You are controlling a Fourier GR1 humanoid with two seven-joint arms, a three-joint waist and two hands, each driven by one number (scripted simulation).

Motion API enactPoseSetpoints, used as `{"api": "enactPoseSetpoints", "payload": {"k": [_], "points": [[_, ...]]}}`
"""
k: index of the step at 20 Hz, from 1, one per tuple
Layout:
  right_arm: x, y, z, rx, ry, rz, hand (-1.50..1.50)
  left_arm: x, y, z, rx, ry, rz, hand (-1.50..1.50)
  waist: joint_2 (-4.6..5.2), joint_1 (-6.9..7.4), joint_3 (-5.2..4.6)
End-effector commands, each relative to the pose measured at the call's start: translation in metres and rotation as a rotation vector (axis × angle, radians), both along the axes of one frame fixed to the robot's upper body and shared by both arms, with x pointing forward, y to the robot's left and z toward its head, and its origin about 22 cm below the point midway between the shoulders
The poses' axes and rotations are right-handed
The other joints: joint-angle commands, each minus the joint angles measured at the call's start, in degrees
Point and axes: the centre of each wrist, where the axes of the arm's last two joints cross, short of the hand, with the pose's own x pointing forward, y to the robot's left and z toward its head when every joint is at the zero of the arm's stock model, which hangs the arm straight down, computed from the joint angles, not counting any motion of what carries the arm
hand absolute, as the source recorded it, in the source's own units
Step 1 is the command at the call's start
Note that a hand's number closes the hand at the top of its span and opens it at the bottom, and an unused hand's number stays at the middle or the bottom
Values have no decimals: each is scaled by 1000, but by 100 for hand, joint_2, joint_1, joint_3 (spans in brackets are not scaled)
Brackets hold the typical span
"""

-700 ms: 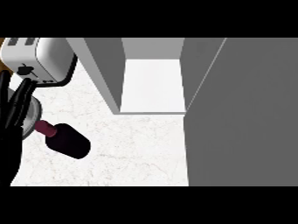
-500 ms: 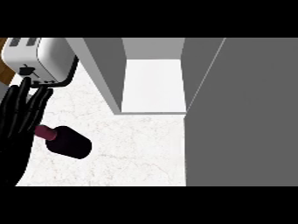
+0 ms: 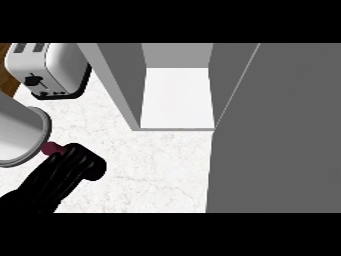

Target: Pick up the wine, place it into the cabinet and close the cabinet

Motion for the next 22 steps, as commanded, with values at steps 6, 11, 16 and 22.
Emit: {"api": "enactPoseSetpoints", "payload": {"k": [6,11,16,22], "points": [[-40,-1,53,3,29,38,-150,-52,11,44,-45,49,-80,-150,1,49,5],[-44,2,52,4,30,49,-150,-39,14,51,-60,56,-67,-150,7,8,7],[-39,-1,58,-6,29,36,-150,-48,19,57,-67,90,-36,-150,4,28,7],[-33,4,57,12,46,20,-150,-40,27,55,-60,85,33,-150,6,14,8]]}}
